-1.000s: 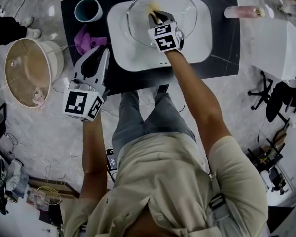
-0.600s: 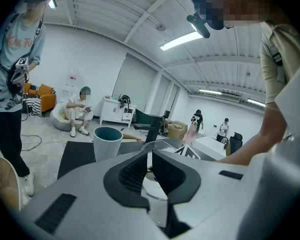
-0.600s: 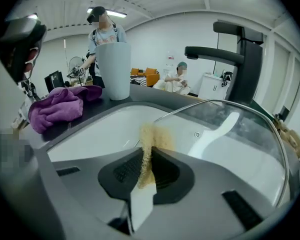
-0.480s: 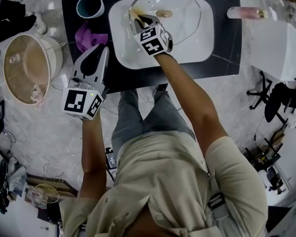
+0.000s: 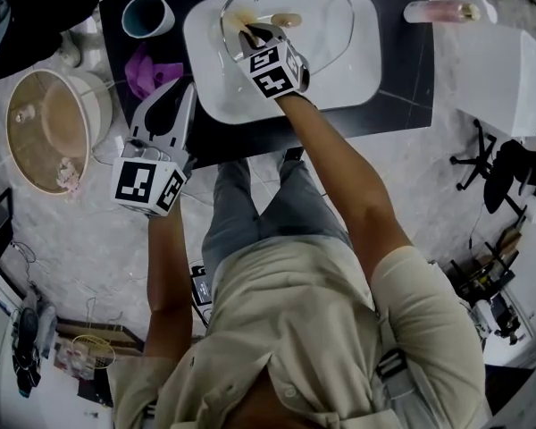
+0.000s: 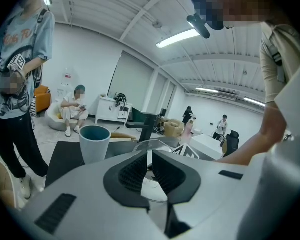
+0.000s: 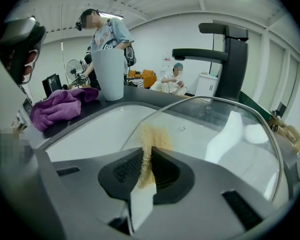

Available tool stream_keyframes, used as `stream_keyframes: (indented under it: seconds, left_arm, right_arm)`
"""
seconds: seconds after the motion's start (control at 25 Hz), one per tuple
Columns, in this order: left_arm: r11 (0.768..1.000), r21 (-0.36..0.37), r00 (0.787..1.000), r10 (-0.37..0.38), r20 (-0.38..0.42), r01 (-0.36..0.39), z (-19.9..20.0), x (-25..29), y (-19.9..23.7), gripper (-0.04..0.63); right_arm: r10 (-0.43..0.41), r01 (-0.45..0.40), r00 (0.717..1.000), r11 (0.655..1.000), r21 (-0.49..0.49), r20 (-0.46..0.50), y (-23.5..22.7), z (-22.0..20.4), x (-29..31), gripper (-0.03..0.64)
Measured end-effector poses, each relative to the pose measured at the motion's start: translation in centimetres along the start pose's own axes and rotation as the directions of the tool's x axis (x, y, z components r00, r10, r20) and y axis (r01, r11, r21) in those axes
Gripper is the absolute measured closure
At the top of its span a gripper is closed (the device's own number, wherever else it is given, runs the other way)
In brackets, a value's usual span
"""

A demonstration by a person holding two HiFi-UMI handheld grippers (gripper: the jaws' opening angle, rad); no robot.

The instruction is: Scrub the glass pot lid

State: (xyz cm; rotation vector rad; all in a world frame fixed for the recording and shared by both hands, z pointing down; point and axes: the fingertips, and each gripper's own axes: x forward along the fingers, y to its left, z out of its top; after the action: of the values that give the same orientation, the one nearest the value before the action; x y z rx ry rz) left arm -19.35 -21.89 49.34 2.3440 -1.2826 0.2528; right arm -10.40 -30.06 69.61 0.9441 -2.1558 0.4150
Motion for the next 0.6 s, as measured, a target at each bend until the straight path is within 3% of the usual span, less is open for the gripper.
stream_keyframes:
  seconds: [0.28,0.48,0.6]
  left_arm:
    - [0.999,0.017,0.999,-0.037,-0.012,0.038,0.2,1.7,-2.3,0.57]
    - [0.997,0.034,0.998,-0.068,-0.018,0.069,-0.1,2.5,-3.8,0.569]
    - [0.996,0.035,0.997,-0.076,-0.02,0.077,-0.2,2.7,-4.4,0.569]
  right_arm:
    - [-0.118,0.123,0.992,0.988,0.091,-0.049,-7.3,-4.4,-3.1,0.572]
    - [-0.281,0.295,0.955,0.93,0.22,-0.09,-16.1,-8.2,-6.8,0.572]
    - [-0.311,0.324,0.946,0.916,0.237,-0.092,-18.4,-9.0,-8.4,0.572]
